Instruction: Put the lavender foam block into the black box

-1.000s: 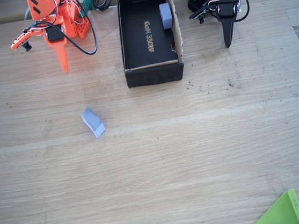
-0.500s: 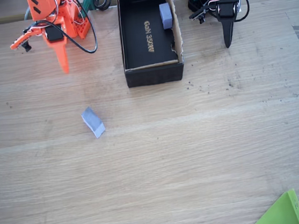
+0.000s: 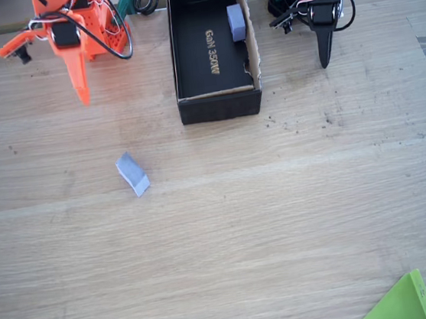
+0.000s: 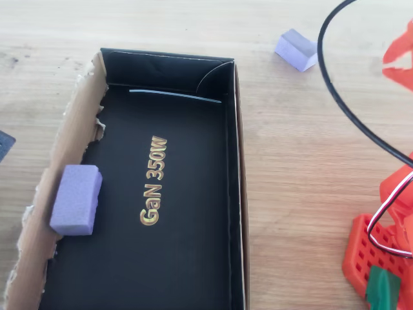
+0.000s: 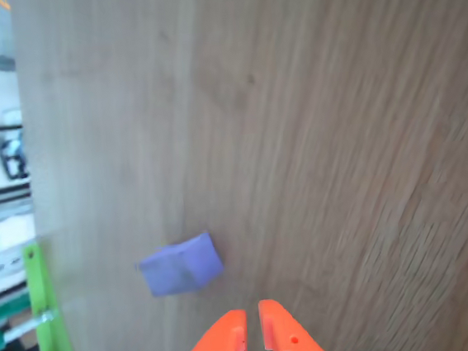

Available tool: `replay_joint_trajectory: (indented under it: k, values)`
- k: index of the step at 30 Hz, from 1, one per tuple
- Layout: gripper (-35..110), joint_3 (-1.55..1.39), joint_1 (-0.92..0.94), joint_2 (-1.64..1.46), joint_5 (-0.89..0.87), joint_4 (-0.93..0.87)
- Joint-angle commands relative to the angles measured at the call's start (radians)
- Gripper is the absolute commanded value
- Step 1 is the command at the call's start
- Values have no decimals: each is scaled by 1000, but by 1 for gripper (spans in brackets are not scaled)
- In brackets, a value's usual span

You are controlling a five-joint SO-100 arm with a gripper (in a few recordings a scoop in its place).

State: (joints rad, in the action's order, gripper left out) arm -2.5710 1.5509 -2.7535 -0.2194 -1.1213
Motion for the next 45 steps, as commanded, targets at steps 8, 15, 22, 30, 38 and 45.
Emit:
replay_joint_trajectory:
  k: [8, 15, 22, 30, 38, 45]
  values:
    - [0, 492, 23, 491, -202, -109]
    - [0, 690, 3, 676, -196, -152]
    - [0, 787, 9, 762, -146, -181]
    - [0, 815, -31, 772, -107, -176]
    - [0, 900, -149, 831, -98, -186]
    - [0, 969, -238, 916, -37, -143]
